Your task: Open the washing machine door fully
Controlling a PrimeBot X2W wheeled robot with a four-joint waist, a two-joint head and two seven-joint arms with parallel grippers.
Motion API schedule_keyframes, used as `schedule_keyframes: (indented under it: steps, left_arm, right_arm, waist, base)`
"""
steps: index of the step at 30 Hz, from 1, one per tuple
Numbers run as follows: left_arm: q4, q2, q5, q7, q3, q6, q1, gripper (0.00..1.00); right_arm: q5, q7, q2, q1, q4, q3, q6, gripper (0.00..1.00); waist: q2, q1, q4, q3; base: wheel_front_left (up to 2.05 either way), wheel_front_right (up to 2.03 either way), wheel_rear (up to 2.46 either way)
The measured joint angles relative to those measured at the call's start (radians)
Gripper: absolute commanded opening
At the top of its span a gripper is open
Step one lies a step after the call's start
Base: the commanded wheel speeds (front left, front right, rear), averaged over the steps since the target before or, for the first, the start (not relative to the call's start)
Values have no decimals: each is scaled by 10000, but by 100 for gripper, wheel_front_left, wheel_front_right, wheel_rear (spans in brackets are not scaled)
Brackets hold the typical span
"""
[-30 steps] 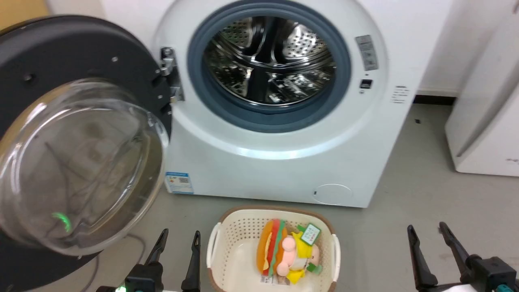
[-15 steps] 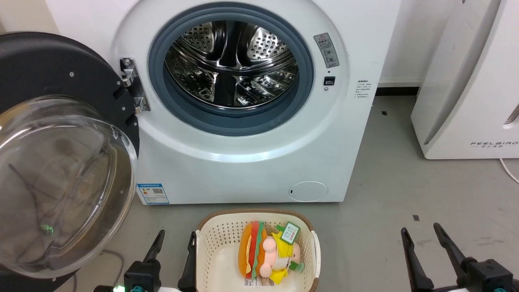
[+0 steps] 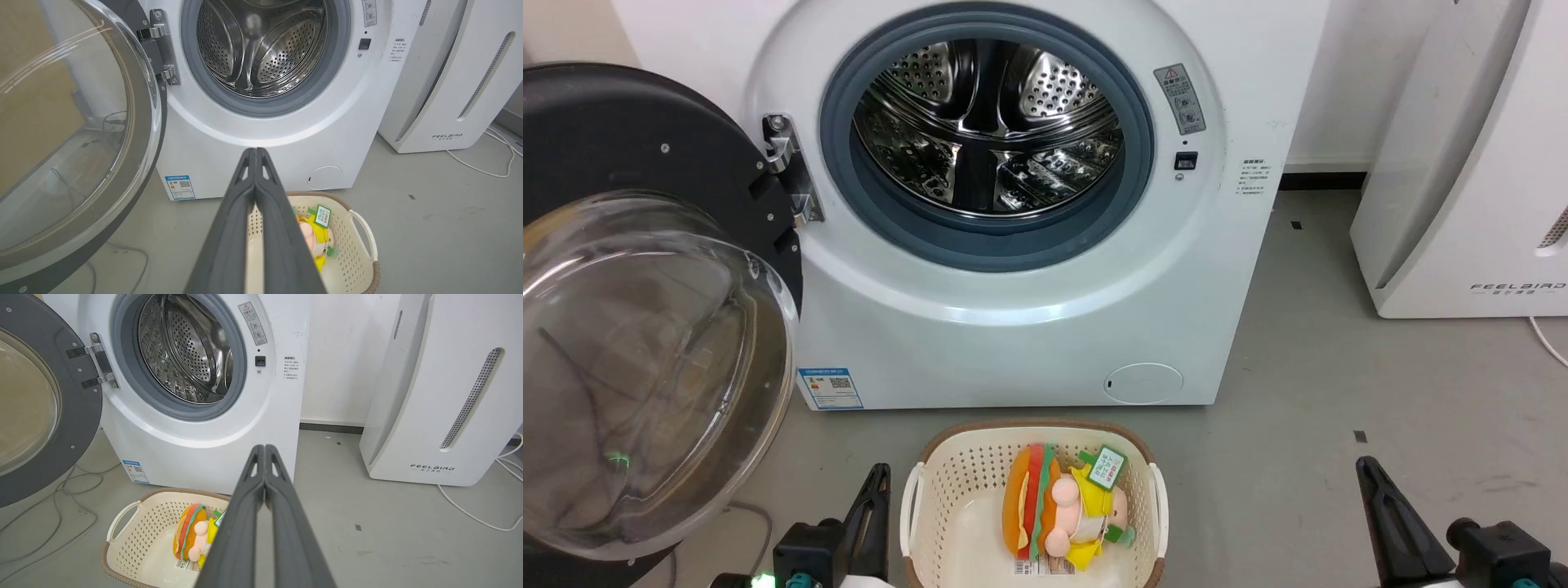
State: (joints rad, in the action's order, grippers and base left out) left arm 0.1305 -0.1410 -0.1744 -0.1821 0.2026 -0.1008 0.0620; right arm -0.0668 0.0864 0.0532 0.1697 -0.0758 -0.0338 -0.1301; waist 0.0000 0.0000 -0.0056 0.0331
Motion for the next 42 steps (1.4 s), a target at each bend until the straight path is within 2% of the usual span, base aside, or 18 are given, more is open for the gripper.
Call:
schedule_keyframes:
  steps: [42]
  left_arm:
    - [-426, 311, 589, 631, -702, 337, -62, 0]
  right_arm:
    - [238, -320, 0, -522, 267, 111, 0, 0]
  waist:
    - [0, 0, 20, -119]
  base:
    - [0, 0, 0]
